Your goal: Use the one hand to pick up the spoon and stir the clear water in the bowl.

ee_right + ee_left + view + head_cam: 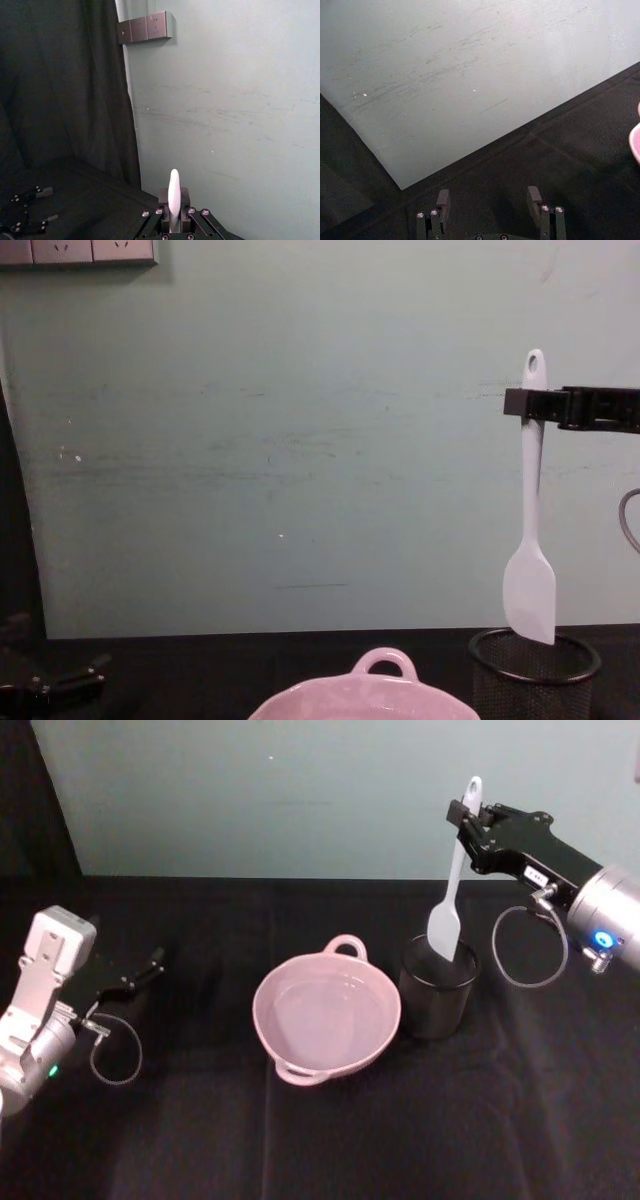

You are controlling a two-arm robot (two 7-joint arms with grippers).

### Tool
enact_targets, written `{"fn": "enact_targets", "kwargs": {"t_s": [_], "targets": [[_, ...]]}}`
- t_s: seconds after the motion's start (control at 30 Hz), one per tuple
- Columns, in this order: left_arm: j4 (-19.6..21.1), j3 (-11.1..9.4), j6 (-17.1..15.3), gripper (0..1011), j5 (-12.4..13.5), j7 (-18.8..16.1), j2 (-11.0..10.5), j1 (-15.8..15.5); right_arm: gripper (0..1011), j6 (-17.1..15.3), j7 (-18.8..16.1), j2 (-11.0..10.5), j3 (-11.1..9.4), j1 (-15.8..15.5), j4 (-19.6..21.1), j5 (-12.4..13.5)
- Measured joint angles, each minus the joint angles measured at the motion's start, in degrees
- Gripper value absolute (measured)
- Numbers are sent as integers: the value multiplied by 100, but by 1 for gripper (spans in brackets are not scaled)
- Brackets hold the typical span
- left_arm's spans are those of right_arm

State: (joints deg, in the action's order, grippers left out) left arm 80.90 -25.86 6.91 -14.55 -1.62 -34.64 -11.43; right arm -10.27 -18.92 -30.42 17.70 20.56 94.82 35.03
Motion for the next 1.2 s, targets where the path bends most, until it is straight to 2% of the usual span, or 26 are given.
{"fn": "enact_targets", "kwargs": {"t_s": [0.3, 0.43, 0.67, 0.8, 0.9, 1.0, 1.2], "targets": [[0, 0, 0, 1011, 0, 0, 0, 0, 116, -17, -2, -54, -71, -105, 120, -5], [0, 0, 0, 1011, 0, 0, 0, 0, 116, -50, -16, -27, -36, -159, 261, -3], [0, 0, 0, 1011, 0, 0, 0, 0, 116, -82, -136, 165, 299, -82, 366, -64], [0, 0, 0, 1011, 0, 0, 0, 0, 116, -46, -234, 343, 575, 5, 234, -147], [0, 0, 0, 1011, 0, 0, 0, 0, 116, 9, -279, 420, 688, 27, 127, -191], [0, 0, 0, 1011, 0, 0, 0, 0, 116, 203, -380, 537, 857, 31, -103, -303], [0, 0, 0, 1011, 0, 0, 0, 0, 116, 520, -554, 654, 1043, -27, -434, -509]]}}
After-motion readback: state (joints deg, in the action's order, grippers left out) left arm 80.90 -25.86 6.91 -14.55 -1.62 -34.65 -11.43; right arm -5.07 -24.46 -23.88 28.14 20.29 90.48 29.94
